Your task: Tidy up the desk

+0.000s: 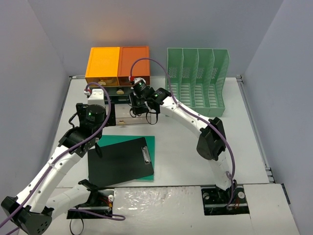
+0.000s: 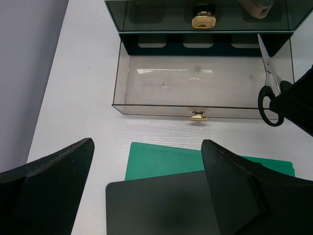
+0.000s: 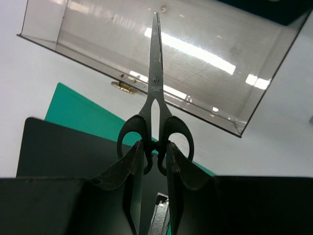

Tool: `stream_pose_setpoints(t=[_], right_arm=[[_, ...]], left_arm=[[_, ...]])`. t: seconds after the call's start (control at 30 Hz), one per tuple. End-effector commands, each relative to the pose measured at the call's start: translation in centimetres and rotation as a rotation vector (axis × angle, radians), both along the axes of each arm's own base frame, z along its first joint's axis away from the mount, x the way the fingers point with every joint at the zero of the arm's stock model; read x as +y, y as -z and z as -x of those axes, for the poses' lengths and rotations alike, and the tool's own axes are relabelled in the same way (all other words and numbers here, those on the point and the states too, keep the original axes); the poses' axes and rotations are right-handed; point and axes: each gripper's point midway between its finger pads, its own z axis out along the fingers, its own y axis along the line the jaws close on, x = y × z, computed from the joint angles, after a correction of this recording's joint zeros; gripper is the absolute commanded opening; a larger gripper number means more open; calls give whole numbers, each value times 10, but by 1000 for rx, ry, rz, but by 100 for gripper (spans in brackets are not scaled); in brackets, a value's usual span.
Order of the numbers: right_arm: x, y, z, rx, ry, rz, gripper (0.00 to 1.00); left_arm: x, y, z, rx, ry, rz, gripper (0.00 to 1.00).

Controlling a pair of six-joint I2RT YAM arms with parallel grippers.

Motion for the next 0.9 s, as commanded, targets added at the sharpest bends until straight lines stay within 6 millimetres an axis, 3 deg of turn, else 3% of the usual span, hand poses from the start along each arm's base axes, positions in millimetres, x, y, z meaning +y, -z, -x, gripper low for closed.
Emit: stream_pose_setpoints(t=[0.0,0.4,0.63,0.87], right_arm=[[9,-10,14,10,-81,-43,0],[3,43,-1,2,-68,74,0],[9,49,-19,-32,-38,76,0],[6,35,-49,-118,48,62,0]], left_arm=[[4,-12,0,-42,-17,4,89],[1,-10,-1,-34,-9,8,89],[3,-8,1,-27,-14,4,89],[2,-5,0,-21,-12,2,89]])
